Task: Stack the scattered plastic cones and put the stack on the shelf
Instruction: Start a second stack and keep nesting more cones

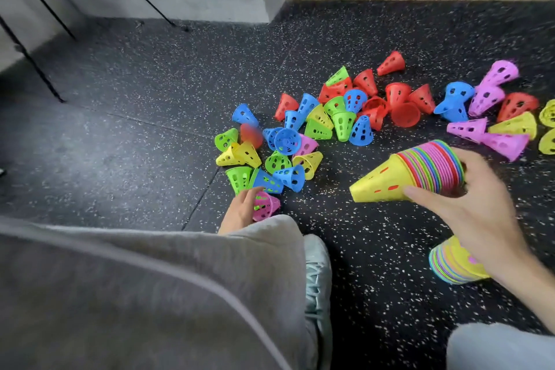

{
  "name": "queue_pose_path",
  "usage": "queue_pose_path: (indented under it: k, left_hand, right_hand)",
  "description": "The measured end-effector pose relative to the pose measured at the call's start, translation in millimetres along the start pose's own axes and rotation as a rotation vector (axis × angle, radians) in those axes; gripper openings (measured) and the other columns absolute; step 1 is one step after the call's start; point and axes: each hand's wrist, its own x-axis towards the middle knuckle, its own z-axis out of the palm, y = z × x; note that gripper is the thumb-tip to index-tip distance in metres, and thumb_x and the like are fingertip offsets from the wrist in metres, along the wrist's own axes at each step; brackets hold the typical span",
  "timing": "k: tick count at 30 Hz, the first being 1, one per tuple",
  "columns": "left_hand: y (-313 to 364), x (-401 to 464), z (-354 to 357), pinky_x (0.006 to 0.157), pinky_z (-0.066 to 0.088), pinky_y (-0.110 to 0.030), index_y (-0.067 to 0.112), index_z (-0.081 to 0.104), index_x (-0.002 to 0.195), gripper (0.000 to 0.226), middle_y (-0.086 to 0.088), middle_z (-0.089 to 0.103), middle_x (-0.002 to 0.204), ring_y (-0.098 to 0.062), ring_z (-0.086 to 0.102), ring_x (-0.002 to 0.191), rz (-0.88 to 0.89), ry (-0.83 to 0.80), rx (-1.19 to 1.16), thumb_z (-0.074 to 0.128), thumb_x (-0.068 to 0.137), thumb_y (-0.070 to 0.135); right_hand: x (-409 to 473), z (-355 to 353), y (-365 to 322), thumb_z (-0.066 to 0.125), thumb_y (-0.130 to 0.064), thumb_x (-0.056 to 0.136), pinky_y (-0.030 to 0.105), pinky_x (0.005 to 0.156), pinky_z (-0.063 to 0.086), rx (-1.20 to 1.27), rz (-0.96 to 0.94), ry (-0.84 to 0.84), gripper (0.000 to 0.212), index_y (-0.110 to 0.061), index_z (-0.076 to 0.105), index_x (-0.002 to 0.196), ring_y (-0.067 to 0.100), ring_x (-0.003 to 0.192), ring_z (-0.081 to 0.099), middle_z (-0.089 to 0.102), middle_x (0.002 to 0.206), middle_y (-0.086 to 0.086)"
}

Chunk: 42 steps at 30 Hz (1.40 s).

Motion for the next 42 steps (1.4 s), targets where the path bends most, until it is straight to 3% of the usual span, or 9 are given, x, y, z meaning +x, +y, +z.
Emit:
queue_pose_path:
  k: [2,4,10,16,23,29,33,38,42]
  left_hand:
    - [1,-1,-1,0.100,0.043,-0.030,0.011,0.047,0.150,0.067,-0.020,0.055,0.140,-0.032,0.060,0.119,0.028,0.016,0.036,0.073,0.089,0.020]
    - [3,-1,-2,0.102,0.043,-0.038,0.009,0.049,0.149,0.074,-0.020,0.057,0.138,-0.036,0.060,0.118,0.054,0.025,0.050,0.075,0.084,0.033]
    - [41,-7,1,0.093,0.045,-0.024,0.016,0.055,0.145,0.077,-0.013,0.048,0.136,-0.015,0.053,0.113,0.195,0.151,-0.115,0.089,0.076,0.016]
    - [101,-18,3,0.092,0.033,0.002,0.025,0.044,0.151,0.094,0.010,0.054,0.129,0.004,0.050,0.107,0.341,0.073,-0.231,0.091,0.072,0.044]
    - [140,-21,12,0.101,0.051,-0.044,0.053,0.037,0.141,0.098,0.034,0.060,0.119,-0.013,0.062,0.116,0.336,0.056,-0.367,0.084,0.057,0.071]
    - [150,-22,23,0.100,0.044,-0.038,0.054,0.037,0.135,0.090,0.037,0.056,0.114,-0.004,0.051,0.111,0.300,0.111,-0.349,0.072,0.054,0.077]
    - [152,-25,29,0.095,0.054,-0.037,0.058,0.040,0.127,0.083,0.023,0.068,0.116,-0.005,0.065,0.106,0.227,0.104,-0.478,0.077,0.055,0.073]
    - [142,-28,39,0.091,0.058,-0.034,0.055,0.046,0.127,0.083,0.018,0.074,0.112,-0.003,0.071,0.101,0.202,0.138,-0.626,0.081,0.055,0.077]
    - [131,-27,46,0.093,0.058,-0.037,0.063,0.050,0.121,0.071,0.014,0.073,0.120,-0.012,0.071,0.110,0.184,0.104,-0.723,0.080,0.058,0.079]
  right_hand:
    - [3,7,1,0.088,-0.036,0.068,0.033,0.087,0.050,0.012,-0.001,-0.034,0.065,-0.039,0.055,0.124,0.012,0.096,0.066,0.070,0.103,-0.010]
    - [9,13,2,0.088,-0.035,0.069,0.031,0.085,0.049,0.028,-0.003,-0.051,0.063,-0.039,0.055,0.123,0.010,0.094,0.066,0.070,0.102,-0.010]
    - [18,28,11,0.088,-0.032,0.072,0.026,0.087,0.051,0.085,-0.001,-0.010,0.065,-0.033,0.056,0.128,0.006,0.094,0.066,0.070,0.104,-0.010]
    - [18,35,14,0.088,-0.032,0.072,0.026,0.085,0.051,0.100,-0.013,0.017,0.064,-0.029,0.056,0.127,0.006,0.094,0.065,0.068,0.106,-0.011]
    - [11,43,21,0.089,-0.033,0.070,0.010,0.079,0.045,0.053,0.003,-0.060,0.064,-0.030,0.055,0.124,-0.004,0.093,0.061,0.066,0.104,-0.016]
    - [5,53,36,0.089,-0.033,0.070,0.020,0.082,0.049,0.124,0.069,-0.094,0.066,-0.030,0.057,0.128,0.003,0.094,0.063,0.069,0.106,-0.012]
    - [-2,66,41,0.086,-0.028,0.075,0.006,0.078,0.042,0.140,0.079,-0.125,0.059,-0.033,0.056,0.125,-0.001,0.092,0.061,0.067,0.104,-0.013]
    - [-8,77,51,0.077,-0.052,0.072,0.015,0.092,0.046,0.191,0.119,-0.213,0.069,-0.039,0.049,0.133,-0.001,0.106,0.061,0.065,0.117,-0.016]
    - [-17,84,58,0.087,-0.034,0.072,0.006,0.083,0.041,0.110,0.130,-0.204,0.078,-0.036,0.043,0.137,-0.007,0.104,0.055,0.062,0.114,-0.017]
